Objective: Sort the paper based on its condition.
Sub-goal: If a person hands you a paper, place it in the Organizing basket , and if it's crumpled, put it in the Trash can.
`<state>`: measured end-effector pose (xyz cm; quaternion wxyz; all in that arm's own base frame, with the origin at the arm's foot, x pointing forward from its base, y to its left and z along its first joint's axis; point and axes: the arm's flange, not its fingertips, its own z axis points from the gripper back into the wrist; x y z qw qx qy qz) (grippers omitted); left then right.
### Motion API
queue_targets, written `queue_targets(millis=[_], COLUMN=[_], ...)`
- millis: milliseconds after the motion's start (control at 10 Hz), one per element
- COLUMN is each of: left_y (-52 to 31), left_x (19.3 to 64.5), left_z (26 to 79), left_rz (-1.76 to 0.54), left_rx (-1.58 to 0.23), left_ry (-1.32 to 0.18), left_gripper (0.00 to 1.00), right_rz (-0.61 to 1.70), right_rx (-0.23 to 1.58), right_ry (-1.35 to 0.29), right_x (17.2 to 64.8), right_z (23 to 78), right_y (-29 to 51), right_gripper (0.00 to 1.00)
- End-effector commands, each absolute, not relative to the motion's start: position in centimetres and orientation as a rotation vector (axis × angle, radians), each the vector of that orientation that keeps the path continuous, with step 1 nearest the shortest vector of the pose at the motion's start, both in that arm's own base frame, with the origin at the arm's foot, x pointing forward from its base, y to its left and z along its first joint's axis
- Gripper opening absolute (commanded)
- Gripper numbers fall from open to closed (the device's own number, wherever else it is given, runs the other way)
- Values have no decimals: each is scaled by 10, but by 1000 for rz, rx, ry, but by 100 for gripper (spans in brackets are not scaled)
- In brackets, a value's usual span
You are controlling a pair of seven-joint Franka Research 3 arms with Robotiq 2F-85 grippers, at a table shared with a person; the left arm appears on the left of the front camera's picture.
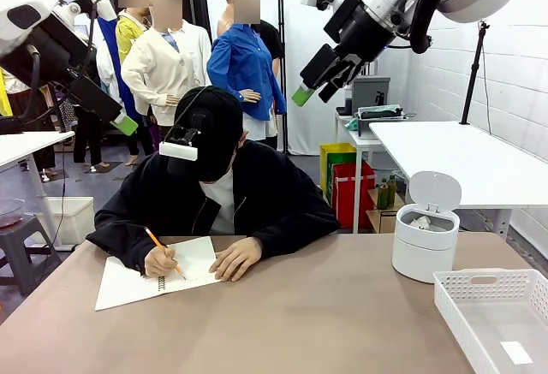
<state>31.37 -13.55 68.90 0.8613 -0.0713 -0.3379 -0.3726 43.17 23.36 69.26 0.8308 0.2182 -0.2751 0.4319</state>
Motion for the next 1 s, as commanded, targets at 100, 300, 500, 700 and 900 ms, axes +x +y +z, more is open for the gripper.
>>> queue_targets(millis=[100, 300, 500, 700, 900], left_y=[-135, -135, -135, -135, -135], left_x=[313, 313, 313, 313, 313], left_z=[689, 689, 689, 689, 689], left_rz=[-781, -781, -781, -781, -781], left_rx=[-149, -149, -149, -149, -149], left_ry=[-706, -706, -706, -706, -706], left_gripper=[100, 100, 100, 100, 100], right_rz=[904, 904, 904, 904, 904], right_rx=[466, 466, 466, 466, 466], right_ry=[-594, -594, -594, -594, -594], right_x=[432, 432, 432, 432, 432], right_z=[693, 693, 693, 693, 693], right_y=[234, 234, 234, 234, 234], right_gripper=[100, 100, 100, 100, 100])
